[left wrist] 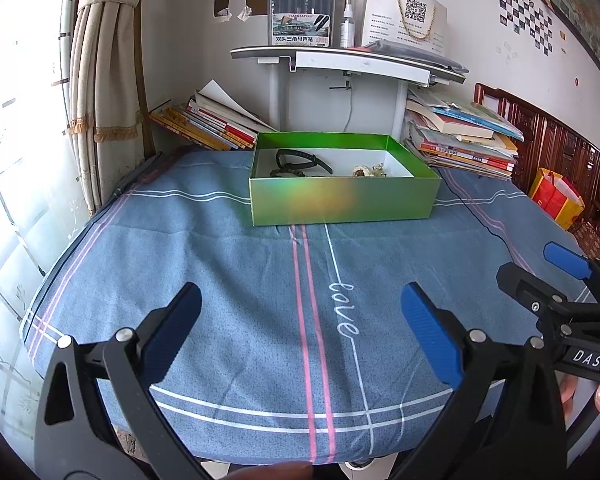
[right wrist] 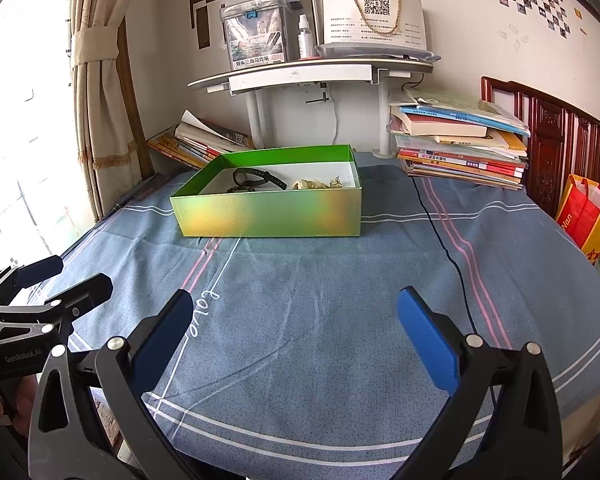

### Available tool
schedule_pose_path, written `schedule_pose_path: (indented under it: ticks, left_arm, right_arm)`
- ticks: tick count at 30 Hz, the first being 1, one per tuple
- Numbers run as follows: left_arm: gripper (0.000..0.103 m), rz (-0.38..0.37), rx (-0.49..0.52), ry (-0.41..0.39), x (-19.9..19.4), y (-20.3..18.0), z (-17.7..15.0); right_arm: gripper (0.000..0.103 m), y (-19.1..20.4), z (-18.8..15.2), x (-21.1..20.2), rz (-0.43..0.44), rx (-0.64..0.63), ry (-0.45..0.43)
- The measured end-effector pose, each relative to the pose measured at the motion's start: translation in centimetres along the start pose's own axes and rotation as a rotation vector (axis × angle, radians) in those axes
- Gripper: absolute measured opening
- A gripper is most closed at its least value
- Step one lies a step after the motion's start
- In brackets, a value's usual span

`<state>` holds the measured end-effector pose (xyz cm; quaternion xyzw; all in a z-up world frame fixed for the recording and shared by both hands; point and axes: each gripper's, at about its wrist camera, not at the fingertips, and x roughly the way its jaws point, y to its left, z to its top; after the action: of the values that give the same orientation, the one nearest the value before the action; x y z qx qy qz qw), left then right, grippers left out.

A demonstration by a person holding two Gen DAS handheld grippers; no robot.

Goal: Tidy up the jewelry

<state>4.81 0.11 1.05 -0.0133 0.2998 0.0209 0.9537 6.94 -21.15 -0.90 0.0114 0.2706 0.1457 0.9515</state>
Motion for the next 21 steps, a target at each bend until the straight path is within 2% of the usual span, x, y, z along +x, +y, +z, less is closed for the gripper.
schedule_pose_path:
  ticks: [21]
  left_arm:
    - [0.099, -0.005, 0.002, 0.008, 0.37, -0.14, -0.15]
  right_arm:
    - [0.100, -0.24, -0.25, 0.25, -0.003, 0.005, 0.008]
